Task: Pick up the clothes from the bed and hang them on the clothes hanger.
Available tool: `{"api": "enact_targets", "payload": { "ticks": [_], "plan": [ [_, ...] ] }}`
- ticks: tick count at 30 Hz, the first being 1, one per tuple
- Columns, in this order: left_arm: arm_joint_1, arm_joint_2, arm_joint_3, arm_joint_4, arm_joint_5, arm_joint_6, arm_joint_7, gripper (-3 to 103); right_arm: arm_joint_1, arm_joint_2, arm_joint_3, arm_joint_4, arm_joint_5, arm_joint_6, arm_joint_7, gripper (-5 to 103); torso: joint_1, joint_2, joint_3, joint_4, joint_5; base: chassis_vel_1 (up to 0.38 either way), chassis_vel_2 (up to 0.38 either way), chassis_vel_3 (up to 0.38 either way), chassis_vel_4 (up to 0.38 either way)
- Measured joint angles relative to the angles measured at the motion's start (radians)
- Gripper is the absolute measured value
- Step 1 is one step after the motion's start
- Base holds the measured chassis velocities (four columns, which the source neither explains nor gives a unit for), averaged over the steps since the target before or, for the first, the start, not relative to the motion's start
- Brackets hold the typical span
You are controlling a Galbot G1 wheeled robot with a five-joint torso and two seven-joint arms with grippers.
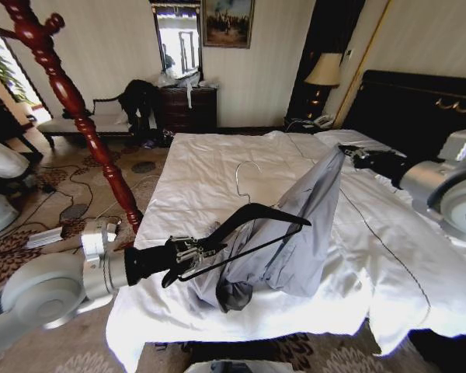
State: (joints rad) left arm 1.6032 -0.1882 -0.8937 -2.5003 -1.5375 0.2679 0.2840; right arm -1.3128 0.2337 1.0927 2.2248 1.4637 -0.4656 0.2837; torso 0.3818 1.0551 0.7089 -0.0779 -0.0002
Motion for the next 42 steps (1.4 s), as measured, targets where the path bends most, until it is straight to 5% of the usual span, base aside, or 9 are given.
{"api": "enact_targets", "payload": {
  "ticks": [28,42],
  "plan": [
    [0.018,-0.051,-0.059,0.001,0.040,-0.032,-0.025,18,0.026,0.027,0.064,0.180,0.147,-0.009,0.003,0,0.000,0.000,0.000,0.0000,0.0003,0.000,0.000,0.000,0.000],
    [-0.052,-0.080,0.043,0.062,0.095,-0.044,-0.060,18,0.201,0.016,0.028,0.273,0.412,0.012,0.030,0,0.000,0.000,0.000,0.0001,0.0000,0.000,0.000,0.000,0.000]
  ]
}}
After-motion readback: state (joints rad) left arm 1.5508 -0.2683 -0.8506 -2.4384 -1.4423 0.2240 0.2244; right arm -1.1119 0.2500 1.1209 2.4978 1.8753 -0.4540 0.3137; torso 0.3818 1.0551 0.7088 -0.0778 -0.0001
